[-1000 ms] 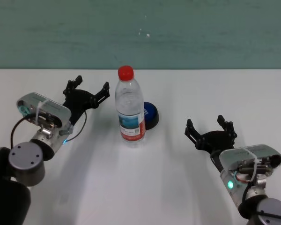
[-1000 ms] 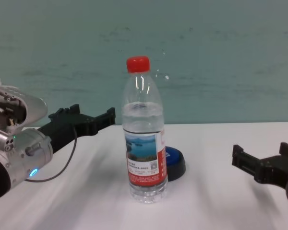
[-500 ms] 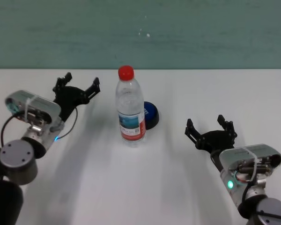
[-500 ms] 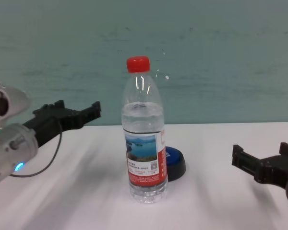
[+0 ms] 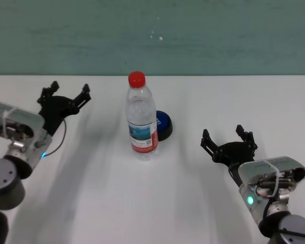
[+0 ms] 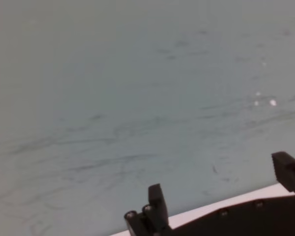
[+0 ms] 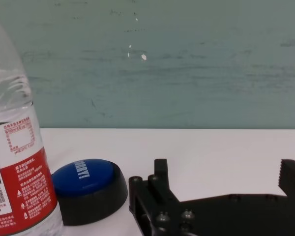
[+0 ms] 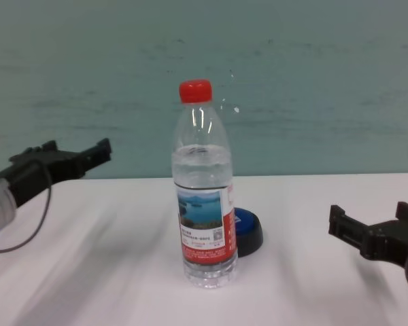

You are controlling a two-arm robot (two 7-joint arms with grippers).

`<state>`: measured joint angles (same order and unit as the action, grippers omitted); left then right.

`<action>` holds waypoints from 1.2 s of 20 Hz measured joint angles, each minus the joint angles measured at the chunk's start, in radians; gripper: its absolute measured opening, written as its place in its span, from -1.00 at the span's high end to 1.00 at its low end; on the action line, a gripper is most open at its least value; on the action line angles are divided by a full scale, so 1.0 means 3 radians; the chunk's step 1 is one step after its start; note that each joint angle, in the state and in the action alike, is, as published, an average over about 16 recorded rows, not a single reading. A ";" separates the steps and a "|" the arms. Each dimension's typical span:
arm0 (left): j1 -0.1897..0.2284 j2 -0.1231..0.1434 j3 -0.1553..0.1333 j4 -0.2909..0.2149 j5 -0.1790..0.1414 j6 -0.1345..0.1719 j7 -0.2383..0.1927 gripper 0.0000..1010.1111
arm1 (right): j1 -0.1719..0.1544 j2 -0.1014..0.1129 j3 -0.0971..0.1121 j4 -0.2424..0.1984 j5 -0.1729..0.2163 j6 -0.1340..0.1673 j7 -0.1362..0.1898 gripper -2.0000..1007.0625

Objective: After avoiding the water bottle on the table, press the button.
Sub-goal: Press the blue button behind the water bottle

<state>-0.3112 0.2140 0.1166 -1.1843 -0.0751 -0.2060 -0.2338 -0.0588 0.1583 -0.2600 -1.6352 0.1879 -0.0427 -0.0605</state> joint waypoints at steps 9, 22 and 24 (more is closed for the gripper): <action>0.0268 0.0071 -0.0172 -0.0378 -0.0159 0.0121 0.0002 -1.00 | 0.0000 0.0000 0.0000 0.0000 0.0000 0.0000 0.0000 -0.99; 0.0679 0.0149 -0.0321 -0.0874 -0.0351 0.0242 -0.0033 -1.00 | 0.0000 0.0000 0.0000 0.0000 0.0000 0.0000 0.0000 -0.99; 0.0756 0.0161 -0.0339 -0.0957 -0.0380 0.0260 -0.0039 -1.00 | 0.0000 0.0000 0.0000 0.0000 0.0000 0.0000 0.0000 -0.99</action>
<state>-0.0843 0.2624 0.0151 -1.4714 -0.1891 -0.1279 -0.2456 -0.0588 0.1582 -0.2600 -1.6352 0.1879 -0.0427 -0.0605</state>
